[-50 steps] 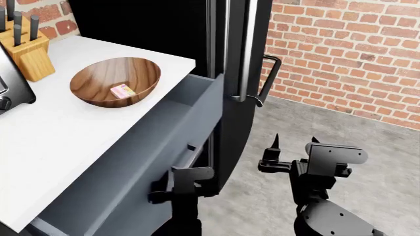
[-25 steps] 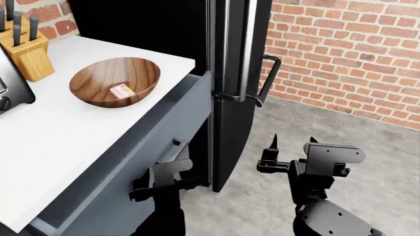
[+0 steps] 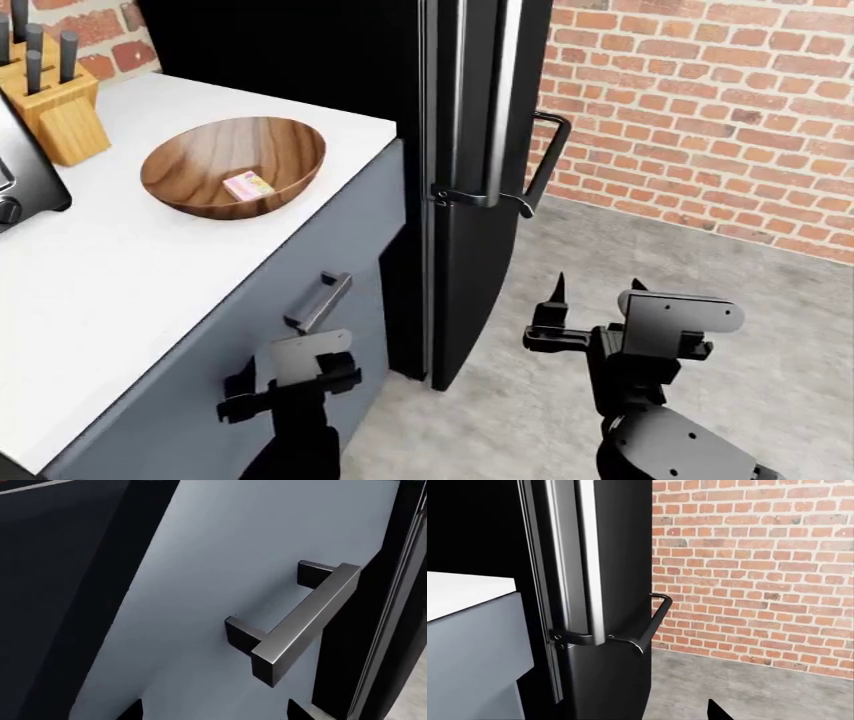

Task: Place the bar in the bowl and close the drawer.

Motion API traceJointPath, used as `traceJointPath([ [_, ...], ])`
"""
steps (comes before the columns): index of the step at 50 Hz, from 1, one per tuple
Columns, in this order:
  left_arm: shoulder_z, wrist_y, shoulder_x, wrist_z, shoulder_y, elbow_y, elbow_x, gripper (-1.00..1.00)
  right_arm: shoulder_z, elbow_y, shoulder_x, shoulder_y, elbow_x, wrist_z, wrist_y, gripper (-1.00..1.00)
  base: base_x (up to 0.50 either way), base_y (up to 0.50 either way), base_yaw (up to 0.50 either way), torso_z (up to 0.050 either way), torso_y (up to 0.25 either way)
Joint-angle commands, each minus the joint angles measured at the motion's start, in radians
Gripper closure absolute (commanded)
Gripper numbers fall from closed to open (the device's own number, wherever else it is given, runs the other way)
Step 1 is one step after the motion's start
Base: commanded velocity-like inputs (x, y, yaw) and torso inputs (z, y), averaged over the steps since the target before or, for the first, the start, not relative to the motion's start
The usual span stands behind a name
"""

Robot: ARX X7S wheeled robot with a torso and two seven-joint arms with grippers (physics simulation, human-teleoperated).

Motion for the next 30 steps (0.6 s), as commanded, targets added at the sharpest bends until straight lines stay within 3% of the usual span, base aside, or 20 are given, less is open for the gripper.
traceJointPath([
  [1,-0.171,-0.007,-0.061,-0.044,0.031,-0.055,-0.026,-1.0,0.004,0.007,-0.004,-0.003,0.0,-0.004,0.003,-1.0,0.0,0.0,0.0,0.0,0.0],
  [11,-0.35,-0.037,-0.086,-0.059,0.065,-0.056,0.132,-1.0,0.006,0.011,-0.008,-0.005,-0.001,-0.008,0.005,-1.0,0.0,0.0,0.0,0.0,0.0],
  [30,-1.003,-0.101,-0.095,-0.02,0.116,-0.056,0.67,-1.0,0.01,0.005,-0.006,-0.008,-0.004,-0.008,0.01,-1.0,0.0,0.0,0.0,0.0,0.0],
])
